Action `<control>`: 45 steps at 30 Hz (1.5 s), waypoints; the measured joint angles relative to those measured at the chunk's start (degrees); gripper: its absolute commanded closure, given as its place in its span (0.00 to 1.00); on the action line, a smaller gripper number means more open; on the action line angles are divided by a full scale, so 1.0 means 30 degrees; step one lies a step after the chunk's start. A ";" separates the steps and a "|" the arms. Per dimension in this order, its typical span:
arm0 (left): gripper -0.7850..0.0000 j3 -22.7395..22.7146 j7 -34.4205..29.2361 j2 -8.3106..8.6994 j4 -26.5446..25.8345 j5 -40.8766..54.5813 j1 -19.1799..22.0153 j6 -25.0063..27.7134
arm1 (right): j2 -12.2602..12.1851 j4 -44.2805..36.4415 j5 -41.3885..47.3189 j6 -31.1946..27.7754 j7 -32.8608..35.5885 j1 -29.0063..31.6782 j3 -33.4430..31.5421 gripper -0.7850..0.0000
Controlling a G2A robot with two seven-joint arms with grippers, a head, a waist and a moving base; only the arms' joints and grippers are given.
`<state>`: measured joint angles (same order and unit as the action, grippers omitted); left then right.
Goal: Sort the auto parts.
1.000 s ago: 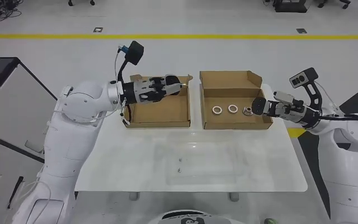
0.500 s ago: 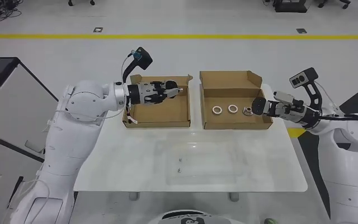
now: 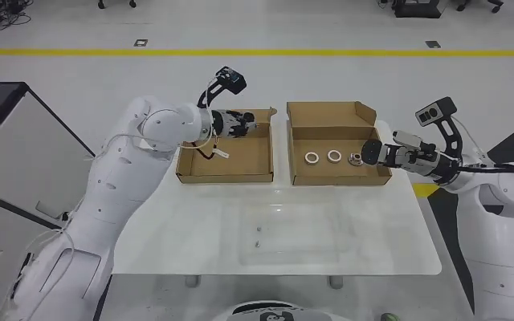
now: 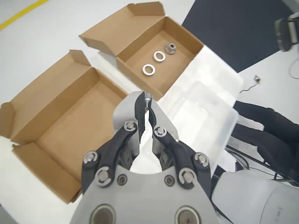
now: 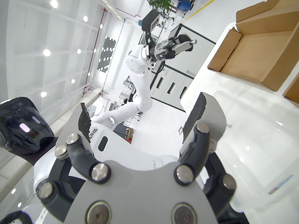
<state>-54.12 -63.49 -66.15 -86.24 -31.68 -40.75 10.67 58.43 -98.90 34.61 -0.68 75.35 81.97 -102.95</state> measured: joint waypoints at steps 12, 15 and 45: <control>1.00 0.6000 -0.0334 -0.2584 0.8022 -0.1123 0.4515 -0.1073 | 0.0000 0.0000 0.0000 0.0000 0.0000 0.0000 0.0000 0.00; 1.00 0.6552 -0.0116 -0.3166 0.9404 -0.0390 0.5032 -0.1355 | 0.0000 0.0000 0.0000 0.0000 0.0000 0.0000 0.0000 0.00; 1.00 1.1104 -0.0460 -0.8180 1.7744 -0.0855 0.6752 -0.3594 | 0.0000 0.0000 0.0000 0.0000 0.0000 0.0000 0.0000 0.00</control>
<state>-20.81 -64.87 -90.69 -33.01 -34.24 -20.50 -0.11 58.43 -98.90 34.61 -0.68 75.35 81.97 -102.95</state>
